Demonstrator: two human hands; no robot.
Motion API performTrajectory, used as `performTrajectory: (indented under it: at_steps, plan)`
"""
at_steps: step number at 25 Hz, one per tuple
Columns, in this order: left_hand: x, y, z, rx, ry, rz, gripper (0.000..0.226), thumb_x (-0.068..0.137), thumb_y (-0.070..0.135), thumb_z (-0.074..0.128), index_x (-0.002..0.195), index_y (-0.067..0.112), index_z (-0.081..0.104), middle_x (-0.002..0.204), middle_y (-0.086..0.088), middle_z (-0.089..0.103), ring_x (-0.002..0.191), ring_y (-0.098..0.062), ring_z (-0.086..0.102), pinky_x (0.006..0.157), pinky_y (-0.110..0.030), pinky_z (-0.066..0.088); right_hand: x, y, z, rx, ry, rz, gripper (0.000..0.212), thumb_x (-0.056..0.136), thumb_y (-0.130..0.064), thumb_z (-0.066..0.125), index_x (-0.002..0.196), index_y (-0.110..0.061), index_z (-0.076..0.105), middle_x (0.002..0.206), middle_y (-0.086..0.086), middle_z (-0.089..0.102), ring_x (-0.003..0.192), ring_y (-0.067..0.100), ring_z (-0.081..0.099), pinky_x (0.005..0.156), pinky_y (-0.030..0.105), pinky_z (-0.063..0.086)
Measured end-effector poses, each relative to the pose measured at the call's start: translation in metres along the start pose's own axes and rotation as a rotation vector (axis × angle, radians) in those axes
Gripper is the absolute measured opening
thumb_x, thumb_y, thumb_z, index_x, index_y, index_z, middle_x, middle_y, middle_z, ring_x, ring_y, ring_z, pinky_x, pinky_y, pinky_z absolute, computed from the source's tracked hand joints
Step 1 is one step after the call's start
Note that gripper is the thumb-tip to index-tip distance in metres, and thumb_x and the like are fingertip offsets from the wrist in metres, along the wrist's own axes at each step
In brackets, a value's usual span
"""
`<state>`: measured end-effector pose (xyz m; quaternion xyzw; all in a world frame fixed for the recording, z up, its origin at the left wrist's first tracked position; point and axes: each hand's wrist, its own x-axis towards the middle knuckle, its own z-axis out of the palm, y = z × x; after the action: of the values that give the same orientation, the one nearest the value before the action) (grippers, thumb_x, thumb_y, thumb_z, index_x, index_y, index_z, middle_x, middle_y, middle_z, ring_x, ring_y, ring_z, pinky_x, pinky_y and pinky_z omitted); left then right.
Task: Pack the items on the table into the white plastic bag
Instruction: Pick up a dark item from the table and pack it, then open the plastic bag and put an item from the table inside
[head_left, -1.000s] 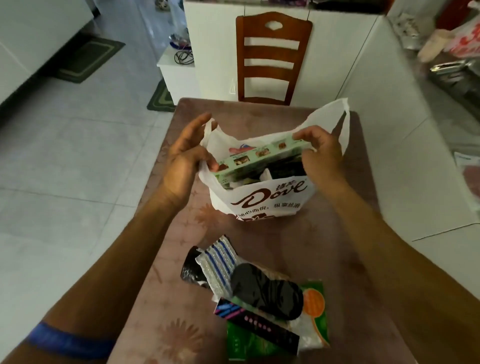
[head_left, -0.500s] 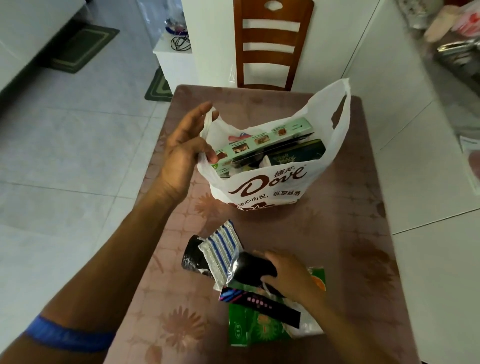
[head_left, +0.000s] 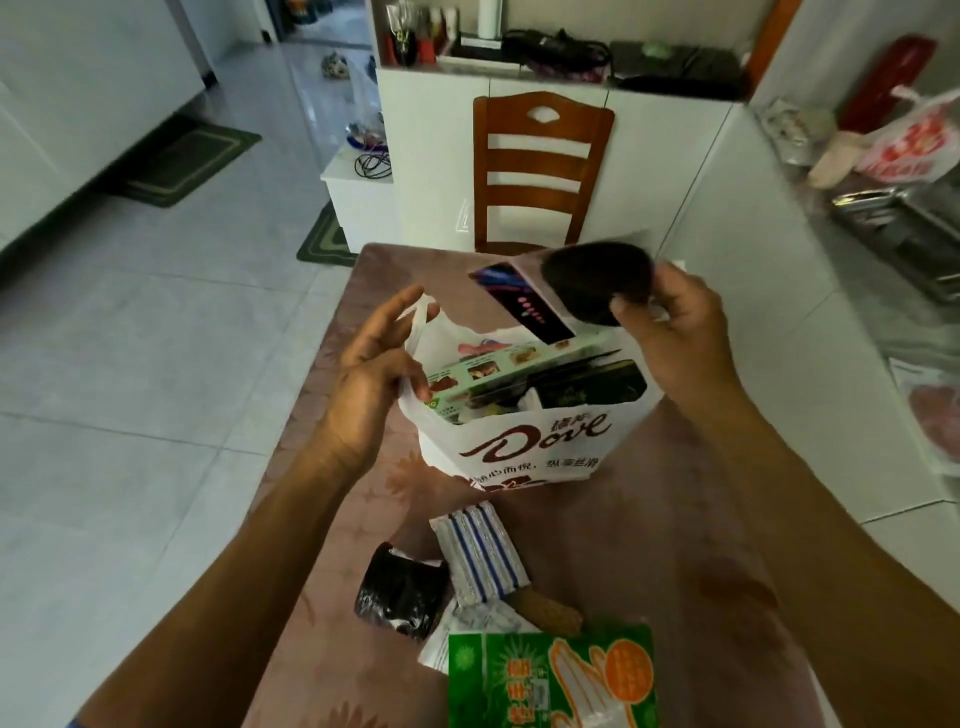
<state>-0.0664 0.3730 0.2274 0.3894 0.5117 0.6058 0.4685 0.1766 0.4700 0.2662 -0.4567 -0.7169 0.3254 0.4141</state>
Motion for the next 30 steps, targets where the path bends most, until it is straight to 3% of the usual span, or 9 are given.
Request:
performTrajectory:
  at_steps: [2,6,9,11,13,17,20,25,30]
  plan:
    - [0.0,0.002,-0.003,0.003,0.01,0.002,0.078,0.064,0.002,0.051,0.14,0.015,0.047,0.137,-0.006,0.059,0.114,-0.027,0.063,0.082,-0.034,0.06,0.022,0.028,0.005,-0.457,-0.187,-0.099,0.023,0.091,-0.007,0.058,0.112,-0.013,0.065,0.098,-0.005,0.064,0.087,-0.001,0.056,0.08,-0.001,0.035]
    - [0.001,-0.003,-0.006,0.012,-0.002,-0.007,0.077,0.066,-0.001,0.053,0.14,0.017,0.047,0.134,-0.004,0.061,0.112,-0.026,0.064,0.082,-0.035,0.06,0.033,0.067,0.026,-0.882,-0.519,-0.161,0.03,0.09,-0.009,0.053,0.11,-0.027,0.066,0.12,0.004,0.067,0.11,0.027,0.057,0.098,0.045,0.036]
    - [-0.003,-0.008,-0.003,0.053,-0.044,0.001,0.073,0.072,-0.009,0.053,0.141,0.017,0.046,0.136,-0.004,0.059,0.112,-0.023,0.065,0.082,-0.036,0.06,0.017,0.052,0.046,-0.692,-0.386,-0.228,0.034,0.088,-0.005,0.049,0.117,-0.019,0.061,0.126,0.006,0.063,0.117,0.027,0.053,0.102,0.047,0.038]
    - [-0.003,-0.009,-0.002,0.058,-0.053,0.005,0.072,0.075,-0.011,0.051,0.141,0.016,0.046,0.137,-0.005,0.058,0.113,-0.023,0.064,0.079,-0.033,0.059,-0.023,0.045,0.06,-0.44,-0.078,-0.255,0.017,0.091,-0.009,0.051,0.104,-0.012,0.061,0.104,0.008,0.068,0.096,0.02,0.061,0.086,0.035,0.05]
    - [-0.003,-0.012,-0.002,0.04,-0.026,0.011,0.071,0.072,-0.005,0.05,0.141,0.014,0.046,0.138,-0.006,0.058,0.114,-0.025,0.064,0.077,-0.032,0.059,-0.09,0.055,0.088,-0.324,-0.095,-0.183,0.005,0.093,-0.016,0.053,0.093,-0.017,0.058,0.087,0.003,0.067,0.078,0.01,0.061,0.069,0.029,0.057]
    - [-0.005,-0.015,0.002,0.033,0.054,0.041,0.071,0.072,-0.009,0.049,0.14,0.012,0.047,0.137,-0.007,0.059,0.115,-0.025,0.064,0.074,-0.031,0.06,-0.183,0.113,0.155,-0.289,-0.394,0.66,0.032,0.086,-0.038,0.06,0.114,-0.03,0.049,0.109,0.002,0.064,0.092,0.016,0.063,0.082,0.039,0.056]
    - [-0.006,-0.013,0.002,0.028,0.059,0.055,0.07,0.077,-0.018,0.046,0.14,0.01,0.046,0.136,-0.009,0.059,0.114,-0.026,0.065,0.072,-0.032,0.06,-0.19,0.135,0.175,-0.411,-0.47,0.868,0.066,0.076,-0.049,0.067,0.132,-0.022,0.044,0.128,0.003,0.058,0.111,0.022,0.059,0.089,0.037,0.051]
    - [-0.004,-0.006,0.0,-0.011,0.034,0.049,0.072,0.069,-0.004,0.047,0.14,0.007,0.046,0.132,-0.007,0.061,0.109,-0.024,0.067,0.067,-0.027,0.06,-0.181,0.092,0.121,0.144,-0.398,0.696,0.02,0.081,-0.021,0.067,0.096,-0.032,0.061,0.097,0.001,0.071,0.082,0.015,0.07,0.07,0.042,0.06]
    - [-0.008,-0.012,0.003,0.049,0.005,0.076,0.067,0.074,-0.003,0.042,0.139,0.011,0.046,0.13,-0.001,0.063,0.109,-0.02,0.067,0.065,-0.026,0.06,-0.151,0.033,0.017,0.418,0.044,0.412,0.042,0.079,0.002,0.069,0.087,-0.04,0.067,0.09,-0.012,0.073,0.084,0.006,0.069,0.067,0.016,0.055]
